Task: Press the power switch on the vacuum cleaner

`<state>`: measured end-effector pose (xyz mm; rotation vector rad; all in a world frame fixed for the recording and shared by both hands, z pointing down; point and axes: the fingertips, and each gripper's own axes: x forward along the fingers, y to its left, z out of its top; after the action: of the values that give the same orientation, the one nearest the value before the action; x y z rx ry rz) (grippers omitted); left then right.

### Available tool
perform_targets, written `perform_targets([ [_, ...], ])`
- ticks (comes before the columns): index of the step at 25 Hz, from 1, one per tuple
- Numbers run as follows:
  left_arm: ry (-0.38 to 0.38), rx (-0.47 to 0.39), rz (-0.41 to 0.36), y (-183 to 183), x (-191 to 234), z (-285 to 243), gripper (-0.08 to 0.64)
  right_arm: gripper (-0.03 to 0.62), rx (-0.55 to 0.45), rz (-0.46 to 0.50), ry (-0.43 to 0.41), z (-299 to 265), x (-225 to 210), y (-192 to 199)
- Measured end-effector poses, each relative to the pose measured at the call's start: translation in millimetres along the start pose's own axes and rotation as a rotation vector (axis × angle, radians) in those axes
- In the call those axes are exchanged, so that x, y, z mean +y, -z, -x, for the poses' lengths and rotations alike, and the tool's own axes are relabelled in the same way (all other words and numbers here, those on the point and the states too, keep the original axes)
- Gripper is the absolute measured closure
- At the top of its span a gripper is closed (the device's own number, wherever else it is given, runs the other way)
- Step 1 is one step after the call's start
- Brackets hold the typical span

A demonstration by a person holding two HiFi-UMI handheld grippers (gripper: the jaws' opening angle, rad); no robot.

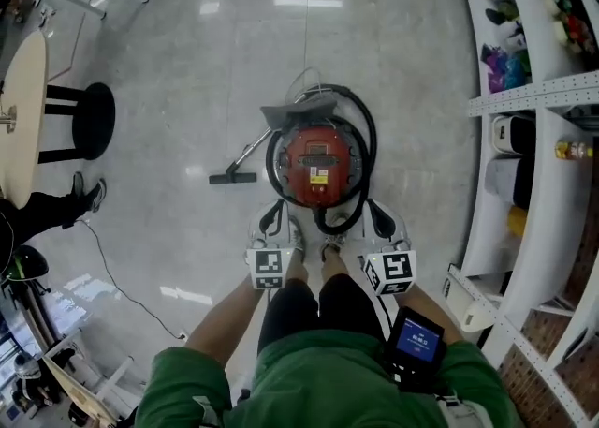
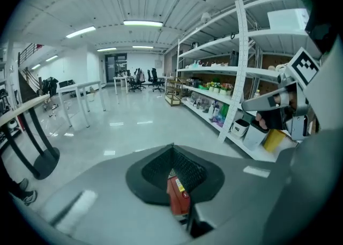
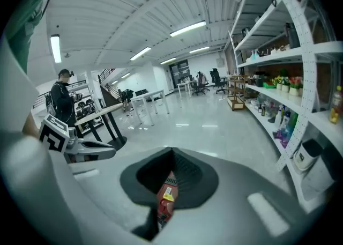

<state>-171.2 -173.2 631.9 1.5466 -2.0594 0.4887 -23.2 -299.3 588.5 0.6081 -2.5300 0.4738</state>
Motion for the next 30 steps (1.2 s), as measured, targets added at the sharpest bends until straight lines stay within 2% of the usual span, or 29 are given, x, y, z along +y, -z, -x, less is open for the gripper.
perform_targets([
  [7,-0.005,-0.159,0.004,-82,3,47,0.552,0.592,-0.138,0.031,0.003,35,14,-78],
  [18,-0.047,-0.365,0.054,-156,-8,148,0.552,0.592,-0.256,0.067,-0.021,116,50,-132],
  [22,-0.048,-0.407,0.071,-165,-19,164,0.552,0.592,-0.282,0.073,-0.030,136,52,-137],
  [30,-0.092,-0.402,0.069,-158,-31,178,0.552,0.592,-0.263,0.067,-0.084,147,60,-116],
])
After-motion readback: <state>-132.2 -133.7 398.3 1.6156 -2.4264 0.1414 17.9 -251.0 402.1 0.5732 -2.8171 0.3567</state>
